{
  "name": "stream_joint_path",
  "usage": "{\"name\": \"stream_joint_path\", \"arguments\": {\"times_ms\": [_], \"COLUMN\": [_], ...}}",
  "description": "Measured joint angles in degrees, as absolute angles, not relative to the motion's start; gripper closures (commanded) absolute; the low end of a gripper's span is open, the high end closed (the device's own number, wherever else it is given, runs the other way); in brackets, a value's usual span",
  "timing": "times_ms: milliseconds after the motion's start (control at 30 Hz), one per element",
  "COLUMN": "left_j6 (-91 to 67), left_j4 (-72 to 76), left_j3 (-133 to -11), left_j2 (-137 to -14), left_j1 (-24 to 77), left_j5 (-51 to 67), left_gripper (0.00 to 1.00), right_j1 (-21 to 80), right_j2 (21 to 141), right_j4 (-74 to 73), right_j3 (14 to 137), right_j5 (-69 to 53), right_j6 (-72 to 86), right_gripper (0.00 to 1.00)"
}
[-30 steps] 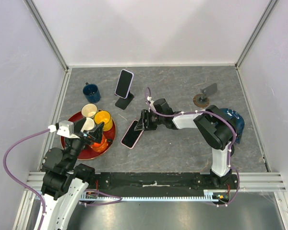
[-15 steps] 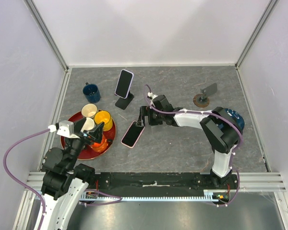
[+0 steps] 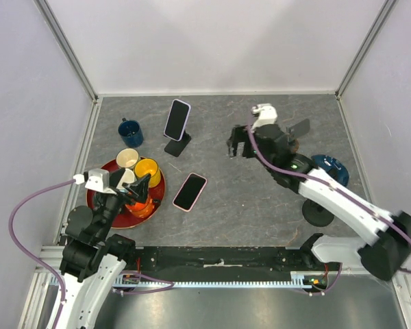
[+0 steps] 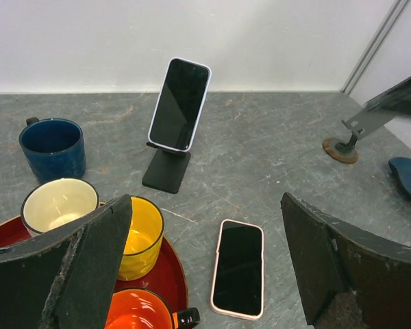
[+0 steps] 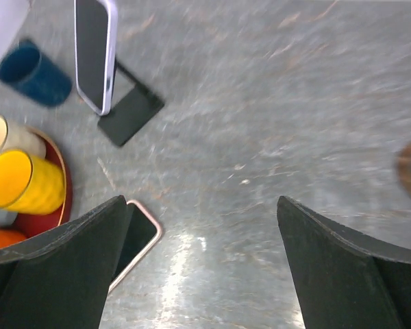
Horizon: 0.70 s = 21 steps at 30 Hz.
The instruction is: Remove the phone from the phone stand
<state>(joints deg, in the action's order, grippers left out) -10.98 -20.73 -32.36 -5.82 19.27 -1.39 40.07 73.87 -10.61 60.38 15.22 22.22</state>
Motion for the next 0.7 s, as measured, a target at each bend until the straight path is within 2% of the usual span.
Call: {"name": "stream_joint_path", "arguments": {"times_ms": [433,700], "left_j6": [-11.05,-11.05], "left_j4": [-22.81,-25.21], "left_j3": [-32.86,-35.75], "left_j2": [-12.75,-20.03], "left_j1": [19.27,19.27], "left_j5": [-3.81,-7.18], "left_gripper": [0.03,0.02], "right_j1": [40.01,40.01], "right_j2": [38.39,18.59], "right_j4": [-22.72,-24.93], "right_j3": [58.00,48.29], "right_j5": [41.23,51.68], "right_j6": [14.61,10.37], "right_gripper": [0.02,0.02]}}
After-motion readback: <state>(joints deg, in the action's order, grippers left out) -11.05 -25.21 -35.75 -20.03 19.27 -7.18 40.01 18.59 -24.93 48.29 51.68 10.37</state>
